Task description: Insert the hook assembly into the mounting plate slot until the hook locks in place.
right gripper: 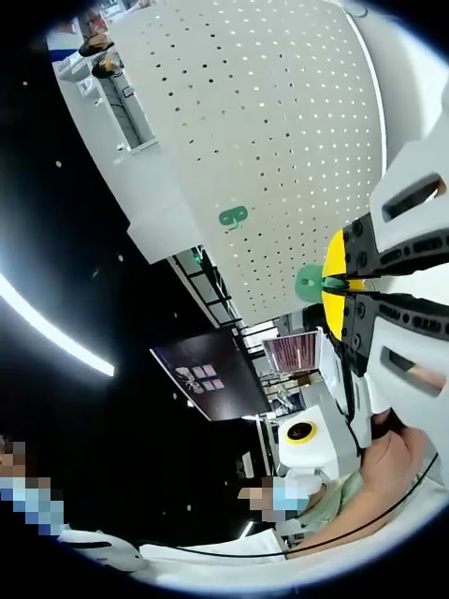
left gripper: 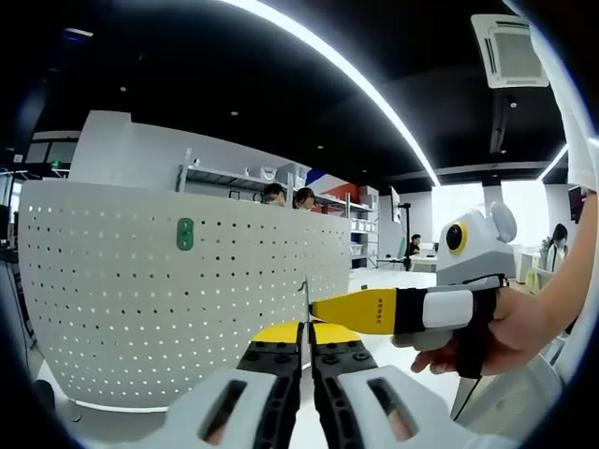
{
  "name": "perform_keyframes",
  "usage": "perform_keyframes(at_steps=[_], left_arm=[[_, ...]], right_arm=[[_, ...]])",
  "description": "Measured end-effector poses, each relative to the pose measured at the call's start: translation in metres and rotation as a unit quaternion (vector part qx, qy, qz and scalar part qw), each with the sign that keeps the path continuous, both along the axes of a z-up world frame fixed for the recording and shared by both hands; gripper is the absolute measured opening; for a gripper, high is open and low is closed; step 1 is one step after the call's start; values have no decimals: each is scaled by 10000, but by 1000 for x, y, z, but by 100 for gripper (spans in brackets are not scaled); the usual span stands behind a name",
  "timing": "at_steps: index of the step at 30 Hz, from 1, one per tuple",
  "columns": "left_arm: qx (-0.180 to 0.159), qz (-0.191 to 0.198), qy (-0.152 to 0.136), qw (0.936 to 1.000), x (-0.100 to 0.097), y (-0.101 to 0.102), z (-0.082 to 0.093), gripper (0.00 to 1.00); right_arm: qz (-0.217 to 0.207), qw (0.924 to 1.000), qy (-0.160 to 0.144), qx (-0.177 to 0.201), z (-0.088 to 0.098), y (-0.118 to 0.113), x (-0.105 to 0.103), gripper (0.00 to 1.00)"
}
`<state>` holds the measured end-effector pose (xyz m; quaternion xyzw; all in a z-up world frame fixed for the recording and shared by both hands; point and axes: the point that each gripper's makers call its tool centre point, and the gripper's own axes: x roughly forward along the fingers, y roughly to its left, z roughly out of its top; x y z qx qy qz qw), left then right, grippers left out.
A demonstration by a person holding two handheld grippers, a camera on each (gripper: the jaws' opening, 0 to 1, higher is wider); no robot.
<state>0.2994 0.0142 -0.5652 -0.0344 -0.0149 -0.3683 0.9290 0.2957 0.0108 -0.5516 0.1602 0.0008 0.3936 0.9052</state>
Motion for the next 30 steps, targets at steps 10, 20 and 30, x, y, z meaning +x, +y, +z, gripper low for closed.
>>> perform_keyframes(at_steps=[10, 20, 30], left_arm=[[-42, 13, -33, 10000, -2, 2, 2, 2], [220, -13, -33, 9998, -4, 0, -1, 10], [357, -3, 176, 9992, -1, -1, -13, 54]], right_arm=[[26, 10000, -32, -54, 2, 1, -1, 1], [80, 9999, -38, -128, 2, 2, -3, 1], [75, 9998, 31, -166, 0, 0, -2, 1]])
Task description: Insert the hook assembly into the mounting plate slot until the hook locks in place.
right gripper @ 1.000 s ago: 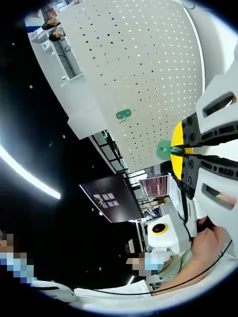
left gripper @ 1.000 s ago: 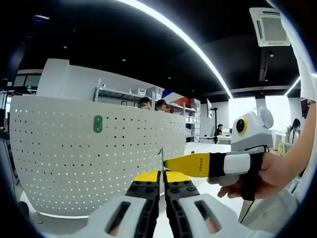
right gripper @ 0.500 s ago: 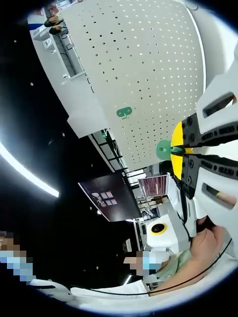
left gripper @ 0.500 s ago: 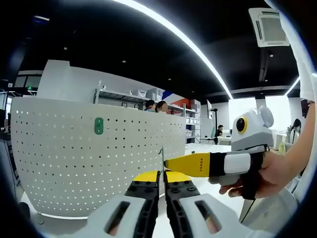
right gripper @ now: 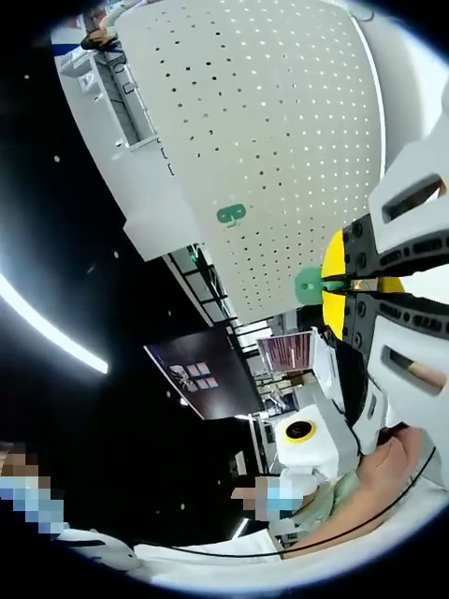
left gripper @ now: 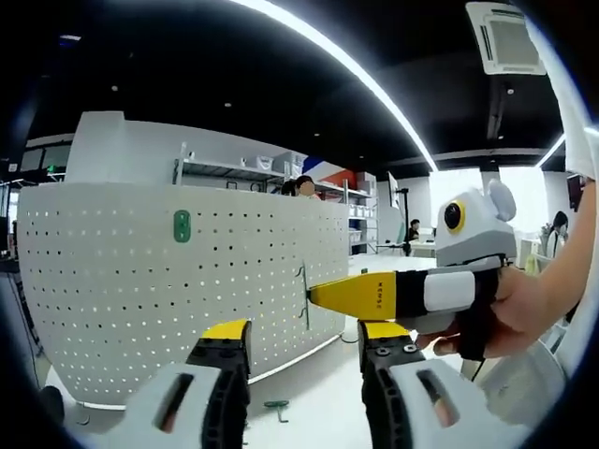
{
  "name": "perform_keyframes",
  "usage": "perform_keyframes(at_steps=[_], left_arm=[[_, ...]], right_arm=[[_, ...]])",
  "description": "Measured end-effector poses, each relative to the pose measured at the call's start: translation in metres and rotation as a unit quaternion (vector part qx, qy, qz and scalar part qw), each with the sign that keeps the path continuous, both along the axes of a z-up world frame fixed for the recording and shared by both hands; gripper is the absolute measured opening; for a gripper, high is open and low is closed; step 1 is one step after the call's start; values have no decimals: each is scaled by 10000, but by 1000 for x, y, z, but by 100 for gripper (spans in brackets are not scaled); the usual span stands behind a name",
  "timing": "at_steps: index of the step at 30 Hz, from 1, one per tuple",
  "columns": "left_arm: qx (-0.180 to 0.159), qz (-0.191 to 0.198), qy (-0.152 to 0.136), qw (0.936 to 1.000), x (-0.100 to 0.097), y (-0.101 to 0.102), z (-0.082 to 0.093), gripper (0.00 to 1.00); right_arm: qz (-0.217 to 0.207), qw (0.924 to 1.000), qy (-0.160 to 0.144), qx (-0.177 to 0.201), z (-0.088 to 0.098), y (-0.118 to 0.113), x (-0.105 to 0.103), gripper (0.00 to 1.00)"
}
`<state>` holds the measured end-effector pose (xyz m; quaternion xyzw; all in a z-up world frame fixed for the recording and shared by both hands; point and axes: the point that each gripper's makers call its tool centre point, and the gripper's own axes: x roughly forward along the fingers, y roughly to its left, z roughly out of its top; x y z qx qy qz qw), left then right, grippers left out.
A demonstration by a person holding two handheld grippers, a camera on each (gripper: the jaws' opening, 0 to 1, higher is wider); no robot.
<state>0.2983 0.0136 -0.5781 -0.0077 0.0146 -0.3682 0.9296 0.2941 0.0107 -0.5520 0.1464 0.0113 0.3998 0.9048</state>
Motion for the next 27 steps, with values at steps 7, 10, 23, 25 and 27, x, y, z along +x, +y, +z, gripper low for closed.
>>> perform_keyframes(at_steps=[7, 10, 23, 25, 27], left_arm=[[155, 119, 52, 9998, 1, 6, -7, 68], [201, 188, -91, 9996, 1, 9, -6, 71], [187, 198, -122, 9996, -1, 11, -6, 72], [172, 221, -107, 9995, -1, 12, -6, 72], [172, 233, -113, 9995, -1, 13, -5, 71]], right_arm=[[-72, 10000, -10, -32, 1, -3, 1, 1], [-143, 9998, -78, -130, 2, -4, 2, 1], [-263, 9968, -362, -662, 1, 0, 3, 1], [-432, 9927, -575, -973, 2, -3, 6, 1], [-603, 9877, -691, -1269, 1, -6, 9, 1]])
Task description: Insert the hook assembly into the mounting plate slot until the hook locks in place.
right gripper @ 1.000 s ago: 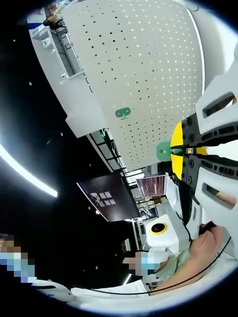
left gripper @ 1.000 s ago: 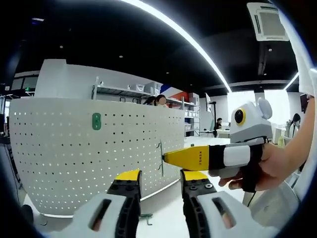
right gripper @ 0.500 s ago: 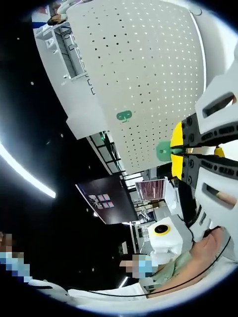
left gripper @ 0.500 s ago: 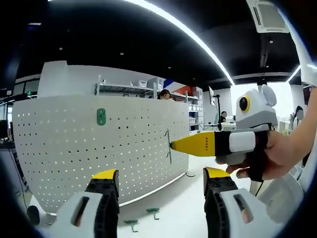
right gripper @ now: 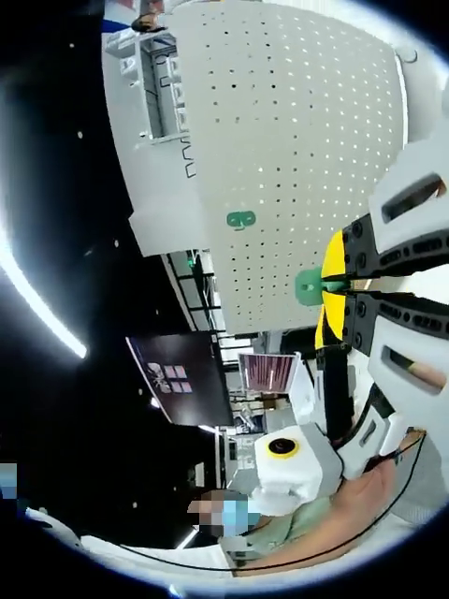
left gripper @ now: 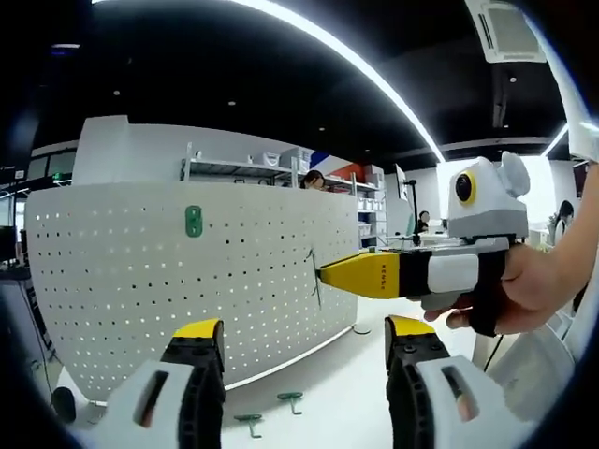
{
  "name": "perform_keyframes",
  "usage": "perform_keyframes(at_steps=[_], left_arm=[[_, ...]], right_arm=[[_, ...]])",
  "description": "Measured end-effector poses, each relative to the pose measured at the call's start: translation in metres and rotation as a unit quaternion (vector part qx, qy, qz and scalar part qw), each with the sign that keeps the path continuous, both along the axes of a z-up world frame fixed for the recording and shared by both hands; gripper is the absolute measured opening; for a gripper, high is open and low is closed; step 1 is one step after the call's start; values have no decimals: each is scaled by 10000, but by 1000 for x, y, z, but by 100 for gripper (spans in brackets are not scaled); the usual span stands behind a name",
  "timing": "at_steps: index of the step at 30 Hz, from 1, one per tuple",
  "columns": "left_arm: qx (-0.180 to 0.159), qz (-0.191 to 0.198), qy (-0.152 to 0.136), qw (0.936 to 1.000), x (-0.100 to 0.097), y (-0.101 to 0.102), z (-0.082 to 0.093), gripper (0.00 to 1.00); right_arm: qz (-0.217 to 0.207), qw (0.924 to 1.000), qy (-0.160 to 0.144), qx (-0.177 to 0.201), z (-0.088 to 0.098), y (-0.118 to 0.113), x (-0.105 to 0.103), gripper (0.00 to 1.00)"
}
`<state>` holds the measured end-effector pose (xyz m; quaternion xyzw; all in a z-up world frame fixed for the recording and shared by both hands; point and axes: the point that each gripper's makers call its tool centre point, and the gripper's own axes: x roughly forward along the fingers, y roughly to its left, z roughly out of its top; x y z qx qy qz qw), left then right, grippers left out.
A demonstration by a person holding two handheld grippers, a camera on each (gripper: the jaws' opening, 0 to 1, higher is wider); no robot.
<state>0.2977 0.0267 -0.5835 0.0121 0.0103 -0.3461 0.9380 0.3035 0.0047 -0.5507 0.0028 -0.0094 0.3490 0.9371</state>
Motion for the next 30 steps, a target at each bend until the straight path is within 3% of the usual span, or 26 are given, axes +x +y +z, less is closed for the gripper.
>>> perform_keyframes(at_steps=[7, 30], left_arm=[[-49, 51, 21, 10000, 1, 4, -1, 71], [-93, 483, 13, 9988, 7, 39, -8, 70]], right_arm=[[-92, 9999, 57, 77, 3, -2, 7, 1], [-778, 9967, -3, 251, 35, -15, 65, 1]])
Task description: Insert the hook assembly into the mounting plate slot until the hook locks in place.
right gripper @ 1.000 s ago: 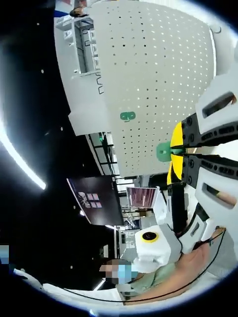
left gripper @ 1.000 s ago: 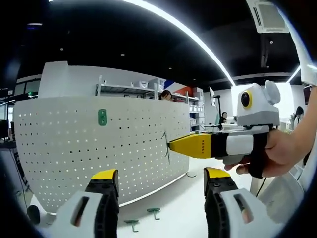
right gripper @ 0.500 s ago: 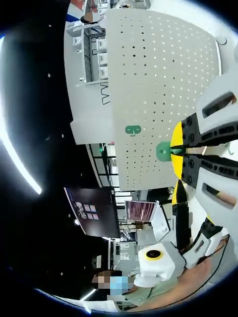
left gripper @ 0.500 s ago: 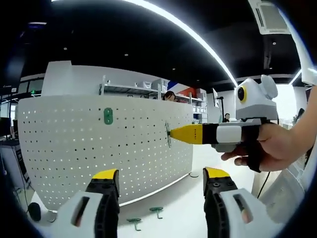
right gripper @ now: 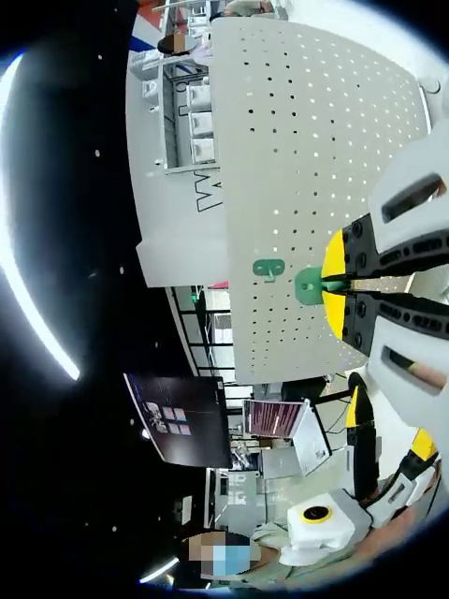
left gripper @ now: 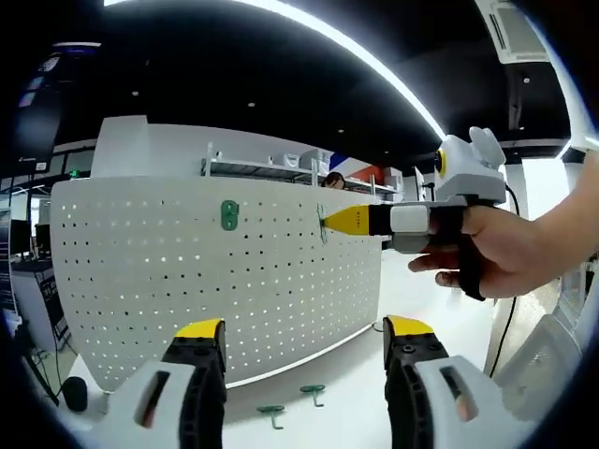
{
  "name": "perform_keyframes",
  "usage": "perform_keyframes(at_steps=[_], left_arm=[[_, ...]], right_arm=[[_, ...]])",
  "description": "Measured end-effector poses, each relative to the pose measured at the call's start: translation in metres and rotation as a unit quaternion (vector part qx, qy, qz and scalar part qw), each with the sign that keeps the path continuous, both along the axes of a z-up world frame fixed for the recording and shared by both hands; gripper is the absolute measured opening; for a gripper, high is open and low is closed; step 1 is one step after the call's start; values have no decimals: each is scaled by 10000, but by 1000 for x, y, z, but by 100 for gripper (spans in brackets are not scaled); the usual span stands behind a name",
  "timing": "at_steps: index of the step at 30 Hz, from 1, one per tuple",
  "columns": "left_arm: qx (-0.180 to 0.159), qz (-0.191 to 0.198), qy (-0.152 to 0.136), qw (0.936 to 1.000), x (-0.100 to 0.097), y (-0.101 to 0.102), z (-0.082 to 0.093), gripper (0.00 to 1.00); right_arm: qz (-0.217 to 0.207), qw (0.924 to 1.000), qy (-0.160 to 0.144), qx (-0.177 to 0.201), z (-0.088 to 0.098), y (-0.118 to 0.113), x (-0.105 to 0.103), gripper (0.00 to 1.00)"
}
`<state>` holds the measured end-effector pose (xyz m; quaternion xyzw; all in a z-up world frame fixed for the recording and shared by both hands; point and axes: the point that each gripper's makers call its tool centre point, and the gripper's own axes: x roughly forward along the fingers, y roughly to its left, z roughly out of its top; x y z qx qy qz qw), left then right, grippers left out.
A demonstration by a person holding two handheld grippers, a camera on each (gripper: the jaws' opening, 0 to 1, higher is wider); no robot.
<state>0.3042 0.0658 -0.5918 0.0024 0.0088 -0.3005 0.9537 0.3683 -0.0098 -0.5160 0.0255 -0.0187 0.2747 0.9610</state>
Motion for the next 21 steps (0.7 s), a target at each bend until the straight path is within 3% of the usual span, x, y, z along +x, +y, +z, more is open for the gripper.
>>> perform_keyframes(at_steps=[10, 21], left_arm=[[-1, 154, -52, 9999, 0, 14, -3, 69], [51, 96, -76, 9999, -1, 15, -5, 69]], right_arm=[[-253, 9996, -97, 15, 13, -3, 26, 1], [-519, 9984, -184, -112, 18, -5, 48, 1]])
